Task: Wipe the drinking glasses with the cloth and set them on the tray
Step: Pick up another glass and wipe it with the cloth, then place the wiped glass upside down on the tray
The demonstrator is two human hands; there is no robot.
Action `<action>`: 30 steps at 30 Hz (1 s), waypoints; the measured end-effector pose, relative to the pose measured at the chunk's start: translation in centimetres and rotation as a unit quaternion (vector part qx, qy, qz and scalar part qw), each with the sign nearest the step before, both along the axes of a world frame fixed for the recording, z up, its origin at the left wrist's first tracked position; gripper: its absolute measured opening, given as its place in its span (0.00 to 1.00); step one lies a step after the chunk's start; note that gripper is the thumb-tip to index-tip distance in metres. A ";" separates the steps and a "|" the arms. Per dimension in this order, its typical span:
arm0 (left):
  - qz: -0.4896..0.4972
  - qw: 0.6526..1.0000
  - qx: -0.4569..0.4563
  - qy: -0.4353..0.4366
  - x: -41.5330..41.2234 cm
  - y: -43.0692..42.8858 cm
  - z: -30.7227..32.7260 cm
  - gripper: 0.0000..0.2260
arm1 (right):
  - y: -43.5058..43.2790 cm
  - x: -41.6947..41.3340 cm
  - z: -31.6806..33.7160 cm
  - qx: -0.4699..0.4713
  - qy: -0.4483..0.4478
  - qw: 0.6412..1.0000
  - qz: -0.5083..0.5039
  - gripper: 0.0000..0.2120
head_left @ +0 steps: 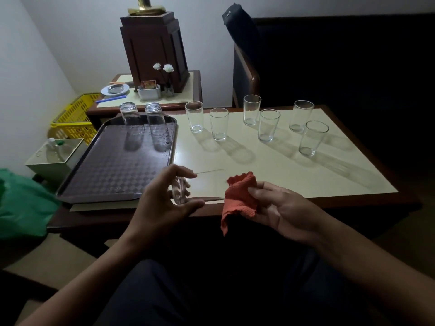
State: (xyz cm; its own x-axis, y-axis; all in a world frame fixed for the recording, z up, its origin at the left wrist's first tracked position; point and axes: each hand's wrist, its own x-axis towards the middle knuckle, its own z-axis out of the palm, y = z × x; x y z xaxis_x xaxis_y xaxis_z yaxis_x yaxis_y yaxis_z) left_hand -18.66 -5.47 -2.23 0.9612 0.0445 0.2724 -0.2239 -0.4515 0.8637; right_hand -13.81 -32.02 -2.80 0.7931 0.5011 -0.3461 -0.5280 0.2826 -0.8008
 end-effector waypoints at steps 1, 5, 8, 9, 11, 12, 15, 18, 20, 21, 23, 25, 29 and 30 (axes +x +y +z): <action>0.030 0.999 0.014 0.000 0.4 0.7 0.0 0.25 | 0.0 0.3 0.2 0.005 -0.014 1.000 -0.003 0.20; 0.121 0.992 -0.024 0.023 2.6 4.0 0.6 0.31 | 1.0 2.5 0.9 -0.037 -0.070 0.997 -0.018 0.18; 0.174 0.982 -0.067 0.030 4.8 7.4 1.1 0.30 | 2.5 4.5 1.0 -0.093 -0.112 0.989 -0.033 0.17; 0.187 0.979 -0.073 0.028 5.7 8.8 1.2 0.29 | 3.1 5.3 1.0 -0.104 -0.124 0.986 -0.041 0.17; 0.213 0.974 -0.068 0.016 7.7 11.8 1.2 0.29 | 4.3 6.8 0.9 -0.114 -0.139 0.982 -0.053 0.15; 0.224 0.973 -0.054 0.007 8.8 13.5 1.1 0.28 | 5.0 7.5 0.8 -0.119 -0.146 0.981 -0.056 0.15; 0.246 0.969 0.030 0.000 12.2 18.2 0.6 0.30 | 7.2 9.2 0.1 -0.131 -0.157 0.977 -0.058 0.15; 0.259 0.961 0.100 0.012 16.0 22.2 -0.4 0.33 | 9.0 10.6 -0.8 -0.142 -0.168 0.974 -0.050 0.12; 0.280 0.953 0.115 0.024 18.4 24.2 -1.0 0.35 | 10.2 11.4 -1.3 -0.149 -0.177 0.972 -0.047 0.11; 0.294 0.947 0.124 0.033 19.6 25.0 -1.4 0.36 | 10.7 11.7 -1.6 -0.151 -0.182 0.970 -0.048 0.11; 0.316 0.936 0.143 0.051 21.7 26.4 -2.2 0.35 | 11.6 12.4 -2.0 -0.152 -0.193 0.968 -0.046 0.12; 0.332 0.930 0.147 0.060 23.7 27.8 -2.8 0.32 | 12.3 13.1 -2.4 -0.156 -0.204 0.965 -0.041 0.14; 0.350 0.921 0.161 0.050 27.0 30.3 -3.3 0.31 | 13.1 14.7 -2.9 -0.163 -0.217 0.962 -0.040 0.13; 0.351 0.921 0.164 0.048 27.7 30.8 -3.4 0.32 | 13.2 15.0 -3.0 -0.165 -0.218 0.961 -0.040 0.13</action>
State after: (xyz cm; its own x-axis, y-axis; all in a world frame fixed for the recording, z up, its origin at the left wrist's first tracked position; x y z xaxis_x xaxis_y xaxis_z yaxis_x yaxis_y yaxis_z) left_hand 9.05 25.35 -5.59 0.7475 0.5941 0.2971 0.2929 -0.6963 0.6552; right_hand 1.22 -18.78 -5.78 0.9300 0.3532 -0.1013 -0.1085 0.0006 -0.9941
